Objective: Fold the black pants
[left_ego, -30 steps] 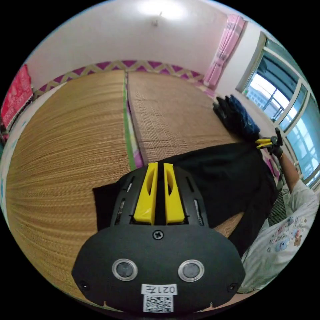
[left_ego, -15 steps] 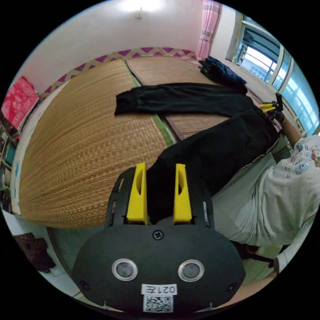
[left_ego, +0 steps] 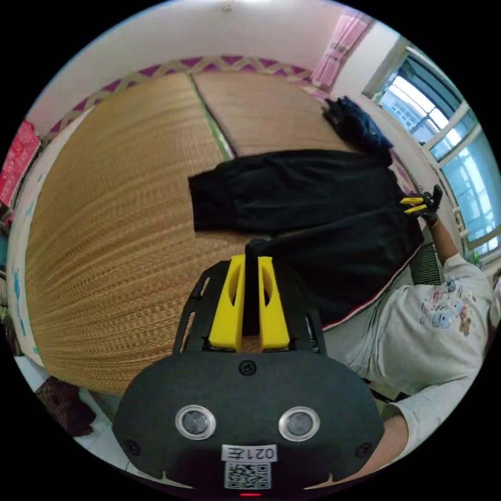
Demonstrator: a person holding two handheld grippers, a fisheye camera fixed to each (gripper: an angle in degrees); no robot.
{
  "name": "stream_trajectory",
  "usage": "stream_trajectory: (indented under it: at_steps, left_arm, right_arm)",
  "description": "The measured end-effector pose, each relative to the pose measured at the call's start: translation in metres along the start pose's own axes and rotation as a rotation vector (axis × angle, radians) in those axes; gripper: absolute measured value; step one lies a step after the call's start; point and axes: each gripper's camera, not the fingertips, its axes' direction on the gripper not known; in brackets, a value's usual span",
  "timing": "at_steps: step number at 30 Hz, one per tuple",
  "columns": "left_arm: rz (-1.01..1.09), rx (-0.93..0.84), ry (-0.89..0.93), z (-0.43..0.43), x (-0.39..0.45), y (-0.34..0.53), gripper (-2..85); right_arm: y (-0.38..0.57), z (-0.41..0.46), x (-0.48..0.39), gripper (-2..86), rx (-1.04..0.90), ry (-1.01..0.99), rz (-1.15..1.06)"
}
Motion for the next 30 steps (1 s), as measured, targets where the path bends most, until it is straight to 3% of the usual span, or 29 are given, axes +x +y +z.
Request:
stream_trajectory:
  at_steps: [2, 8, 14, 16, 22, 24, 28, 30]
  left_arm:
    - [-0.044, -0.097, 0.043, 0.039, -0.021, 0.002, 4.6]
    - [-0.088, 0.165, 0.186, 0.023, -0.04, 0.054, 4.8]
    - [-0.197, 0.482, 0.082, -0.027, -0.03, 0.141, -0.5]
    - [-0.209, 0.537, 0.05, -0.037, -0.019, 0.16, -0.8]
    - [-0.101, 0.536, 0.069, -0.041, 0.034, 0.169, -0.9]
    - [-0.066, 0.499, 0.078, -0.034, 0.05, 0.162, -0.9]
    - [-0.013, 0.396, 0.087, -0.013, 0.077, 0.152, -1.0]
    - [-0.001, 0.4, 0.116, -0.01, 0.085, 0.155, -1.0]
  right_arm:
    - [0.008, 0.016, 0.006, 9.5, -0.072, 0.009, 0.036]
    - [0.053, -0.012, 0.021, 9.2, -0.085, 0.137, 0.151]
    - [0.133, -0.096, 0.037, 7.8, 0.065, 0.269, 0.496]
    - [0.152, -0.108, 0.034, 7.9, 0.12, 0.228, 0.541]
    - [0.176, -0.101, 0.063, 8.5, 0.153, 0.108, 0.807]
    - [0.179, -0.089, 0.083, 4.7, 0.131, 0.015, 0.886]
    - [0.187, -0.102, 0.097, 0.1, 0.107, 0.031, 0.968]
    - [0.201, -0.133, 0.092, -0.2, 0.207, 0.054, 0.985]
